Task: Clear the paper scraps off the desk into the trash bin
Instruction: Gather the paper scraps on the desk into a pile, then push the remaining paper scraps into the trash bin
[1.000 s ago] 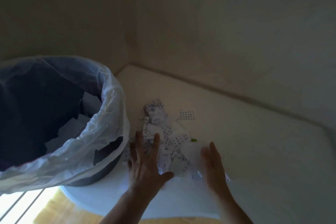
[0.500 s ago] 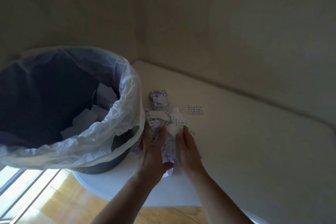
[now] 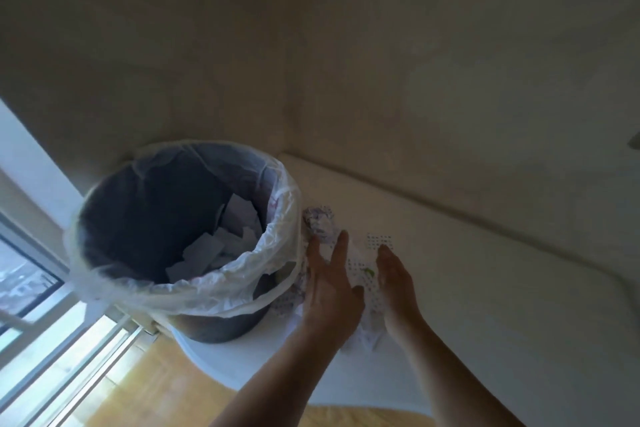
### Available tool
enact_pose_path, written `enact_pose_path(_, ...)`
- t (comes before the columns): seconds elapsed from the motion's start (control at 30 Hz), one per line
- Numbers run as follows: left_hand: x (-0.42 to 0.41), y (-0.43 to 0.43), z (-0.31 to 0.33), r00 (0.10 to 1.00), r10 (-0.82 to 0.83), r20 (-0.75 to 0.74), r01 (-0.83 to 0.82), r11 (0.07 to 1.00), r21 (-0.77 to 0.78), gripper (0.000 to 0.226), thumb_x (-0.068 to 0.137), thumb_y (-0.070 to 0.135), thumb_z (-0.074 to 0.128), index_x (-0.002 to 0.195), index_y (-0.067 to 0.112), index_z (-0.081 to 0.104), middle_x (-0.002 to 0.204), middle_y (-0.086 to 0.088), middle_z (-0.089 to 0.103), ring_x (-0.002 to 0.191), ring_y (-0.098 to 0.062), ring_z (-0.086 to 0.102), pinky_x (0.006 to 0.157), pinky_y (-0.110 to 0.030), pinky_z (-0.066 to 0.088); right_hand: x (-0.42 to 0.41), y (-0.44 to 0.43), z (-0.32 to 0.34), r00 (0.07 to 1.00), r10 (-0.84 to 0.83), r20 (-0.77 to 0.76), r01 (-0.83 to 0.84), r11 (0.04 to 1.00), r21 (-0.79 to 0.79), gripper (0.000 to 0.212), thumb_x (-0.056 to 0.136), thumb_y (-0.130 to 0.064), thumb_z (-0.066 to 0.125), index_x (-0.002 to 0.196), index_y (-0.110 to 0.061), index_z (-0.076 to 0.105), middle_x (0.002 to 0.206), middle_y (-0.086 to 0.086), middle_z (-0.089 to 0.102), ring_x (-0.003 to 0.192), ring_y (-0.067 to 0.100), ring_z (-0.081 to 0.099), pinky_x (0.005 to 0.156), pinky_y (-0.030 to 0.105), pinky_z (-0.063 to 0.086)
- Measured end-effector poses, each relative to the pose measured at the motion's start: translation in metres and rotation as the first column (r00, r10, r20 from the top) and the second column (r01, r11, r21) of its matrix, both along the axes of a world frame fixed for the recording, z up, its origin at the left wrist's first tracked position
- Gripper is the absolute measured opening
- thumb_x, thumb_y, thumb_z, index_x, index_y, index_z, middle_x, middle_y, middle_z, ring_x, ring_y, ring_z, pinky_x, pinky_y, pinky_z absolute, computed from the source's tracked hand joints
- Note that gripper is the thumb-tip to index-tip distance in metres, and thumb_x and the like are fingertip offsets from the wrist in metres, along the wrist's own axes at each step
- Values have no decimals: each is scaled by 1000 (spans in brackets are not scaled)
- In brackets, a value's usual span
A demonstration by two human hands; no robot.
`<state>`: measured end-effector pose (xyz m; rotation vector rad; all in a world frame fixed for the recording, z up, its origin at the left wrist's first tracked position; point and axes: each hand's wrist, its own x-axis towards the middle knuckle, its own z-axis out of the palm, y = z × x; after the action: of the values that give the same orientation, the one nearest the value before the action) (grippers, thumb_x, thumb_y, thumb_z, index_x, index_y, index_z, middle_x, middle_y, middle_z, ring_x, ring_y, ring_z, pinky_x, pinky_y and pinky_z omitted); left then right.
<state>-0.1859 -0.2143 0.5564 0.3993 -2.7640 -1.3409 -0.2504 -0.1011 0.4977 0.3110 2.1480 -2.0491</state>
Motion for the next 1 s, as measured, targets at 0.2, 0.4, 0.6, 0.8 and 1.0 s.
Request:
enact_pose_path(0.2, -11, -41, 102, 978, 206, 41, -193, 800, 568, 69, 82, 5, 66, 144, 9, 37, 120, -18, 64, 103, -34, 66, 74, -31, 59, -1, -45, 87, 987, 116, -110, -136, 972, -191, 18, 91, -32, 58, 102, -25, 70, 104, -7, 73, 101, 8, 65, 87, 23, 51)
enact_pose_path(0.4, 28, -119, 173, 922, 368, -117, -260, 816, 517, 30, 80, 11, 63, 110, 15, 67, 81, -6, 72, 63, -27, 69, 57, -32, 55, 6, -100, 168, 875, 391, -285, -314, 907, 279, 37, 90, -40, 48, 89, -6, 63, 89, 16, 67, 83, 28, 62, 81, 45, 51)
enact_pose_path(0.6, 82, -214, 140, 765, 640, -68, -625, 713, -316, 31, 84, 15, 47, 109, 12, 66, 110, -18, 58, 100, -39, 55, 85, -40, 44, -6, -139, 184, 859, 492, -141, -337, 751, 567, 31, 80, -25, 68, 61, -14, 46, 60, 5, 42, 56, 19, 40, 55, 32, 28)
enact_pose_path(0.8, 104, -239, 108, 718, 689, 105, -693, 691, 205, 15, 71, -5, 63, 84, 2, 63, 93, -20, 65, 84, -40, 67, 72, -51, 61, -2, -150, 170, 904, 427, -8, -319, 689, 650, 27, 65, -2, 68, 57, -14, 45, 61, 3, 48, 52, 17, 43, 44, 22, 32)
enact_pose_path(1.0, 165, -275, 120, 662, 615, 428, -739, 445, 505, 10, 76, -12, 59, 82, -5, 57, 75, -17, 53, 61, -28, 61, 45, -30, 52, 53, -168, 174, 867, 499, 18, -428, 724, 541, 33, 60, 2, 66, 52, -18, 42, 56, 7, 46, 51, 19, 48, 48, 31, 42)
